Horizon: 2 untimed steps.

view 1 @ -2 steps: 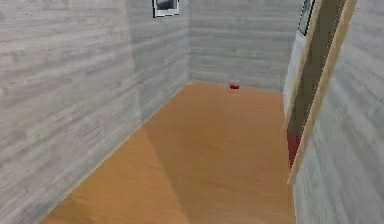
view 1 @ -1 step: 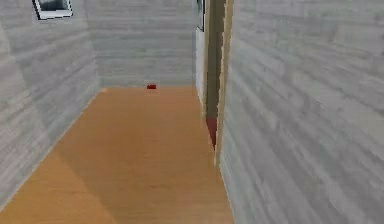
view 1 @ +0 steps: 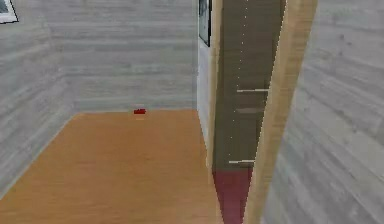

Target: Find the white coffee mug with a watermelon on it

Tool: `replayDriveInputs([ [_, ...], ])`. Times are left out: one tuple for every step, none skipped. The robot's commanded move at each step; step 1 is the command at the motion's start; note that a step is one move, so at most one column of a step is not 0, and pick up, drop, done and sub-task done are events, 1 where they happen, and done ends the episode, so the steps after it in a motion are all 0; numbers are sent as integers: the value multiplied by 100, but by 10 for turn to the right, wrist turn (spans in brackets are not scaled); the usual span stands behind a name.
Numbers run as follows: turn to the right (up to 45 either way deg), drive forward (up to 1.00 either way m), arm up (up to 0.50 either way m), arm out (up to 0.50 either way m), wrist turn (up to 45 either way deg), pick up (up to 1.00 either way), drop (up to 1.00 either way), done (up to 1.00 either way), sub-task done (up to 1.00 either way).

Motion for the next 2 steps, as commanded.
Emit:
replayDriveInputs([
  [0, 70, 0, 0, 0, 0, 0, 0, 0],
  [210, 0, 0, 0, 0, 0, 0, 0, 0],
])
